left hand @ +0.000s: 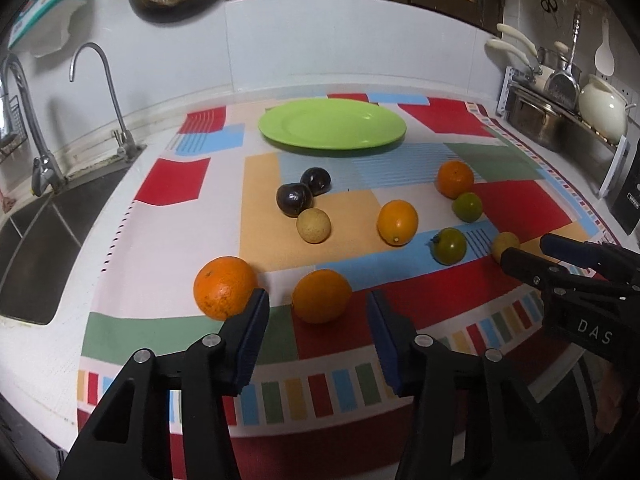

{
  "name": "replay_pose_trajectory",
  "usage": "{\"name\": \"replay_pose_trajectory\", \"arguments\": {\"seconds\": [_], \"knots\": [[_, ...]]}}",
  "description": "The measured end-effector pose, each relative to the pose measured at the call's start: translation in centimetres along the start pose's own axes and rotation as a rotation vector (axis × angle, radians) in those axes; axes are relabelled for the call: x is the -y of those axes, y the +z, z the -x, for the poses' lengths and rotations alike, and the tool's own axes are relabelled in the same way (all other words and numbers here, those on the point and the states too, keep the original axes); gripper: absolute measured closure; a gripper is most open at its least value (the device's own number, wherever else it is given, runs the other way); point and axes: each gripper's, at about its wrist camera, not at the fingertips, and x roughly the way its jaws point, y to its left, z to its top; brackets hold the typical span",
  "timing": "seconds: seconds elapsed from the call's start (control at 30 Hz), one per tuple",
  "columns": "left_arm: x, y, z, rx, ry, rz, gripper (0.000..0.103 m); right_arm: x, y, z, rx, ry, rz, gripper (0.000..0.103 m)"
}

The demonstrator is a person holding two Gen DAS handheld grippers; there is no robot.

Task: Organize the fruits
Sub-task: 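Grasp a tangerine with the left gripper while the right gripper grasps a small tan fruit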

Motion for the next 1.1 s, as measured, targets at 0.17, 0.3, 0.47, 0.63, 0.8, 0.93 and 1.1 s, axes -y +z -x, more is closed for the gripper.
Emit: {"name": "replay_pose_trajectory", "arguments": {"seconds": [0.17, 0.3, 0.47, 0.63, 0.8, 0.93, 1.1], "knots": [[-0.2, 0.2, -1.0, -0.021, -0.012, -0.006, 0.059, 0.1, 0.3, -1.3, -0.025, -0.001, -0.013, 0.049], [-0.4, 0.3, -1.6, -0.034, -0.029, -0.007, 0.062, 0.1, 0.5, -2.0, -0.041, -0.003, -0.02, 0.053], [-0.3, 0.5, -2.0, -0.05, -0.057, -0.012, 0.068, 0.2, 0.5, -2.7, -0.058, 0.004, -0.027, 0.061], [-0.3, 0.7, -2.3, -0.058, -0.062, -0.013, 0.069, 0.2, 0.5, -2.9, -0.059, 0.0, -0.023, 0.066], [-0.1, 1.1, -2.1, -0.054, -0.066, -0.025, 0.069, 0.3, 0.7, -3.1, -0.063, 0.009, -0.021, 0.074], [-0.1, 2.0, -1.8, -0.041, -0.076, -0.034, 0.069, 0.3, 1.0, -2.8, -0.051, 0.021, -0.021, 0.074], [-0.3, 3.4, -1.3, -0.025, -0.097, -0.038, 0.069, -0.3, 2.2, -1.9, -0.026, 0.042, -0.006, 0.074]]}}
